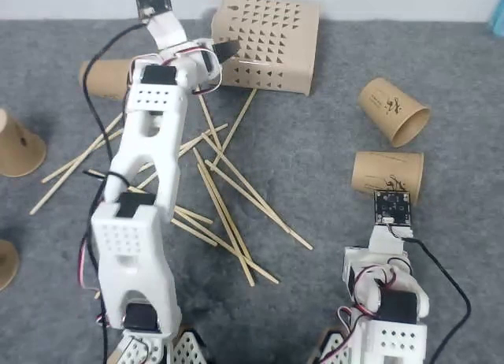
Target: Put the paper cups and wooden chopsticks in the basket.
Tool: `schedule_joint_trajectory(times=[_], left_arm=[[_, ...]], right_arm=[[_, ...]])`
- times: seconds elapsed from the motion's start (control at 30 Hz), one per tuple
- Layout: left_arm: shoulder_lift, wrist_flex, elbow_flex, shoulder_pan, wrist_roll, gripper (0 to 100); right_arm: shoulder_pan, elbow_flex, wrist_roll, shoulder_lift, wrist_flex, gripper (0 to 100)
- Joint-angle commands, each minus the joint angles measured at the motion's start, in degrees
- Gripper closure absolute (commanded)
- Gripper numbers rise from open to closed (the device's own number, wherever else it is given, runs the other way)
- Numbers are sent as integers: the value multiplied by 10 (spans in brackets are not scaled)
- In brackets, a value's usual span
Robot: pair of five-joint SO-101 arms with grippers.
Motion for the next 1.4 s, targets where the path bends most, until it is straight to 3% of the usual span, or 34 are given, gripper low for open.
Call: schedule_joint_trajectory(times=[0.0,0.4,0.57,0.97,1.37], left_arm=[[64,-17,-112,-6,8,625],[393,-9,-526,18,11,625],[486,94,-689,38,7,625],[408,347,-680,96,10,625],[389,397,-681,154,11,625]], right_arm=[[4,-19,8,3,5,992],[3,-20,8,3,5,992],[3,-20,8,3,5,992],[3,-20,8,3,5,992],[3,-20,8,3,5,992]])
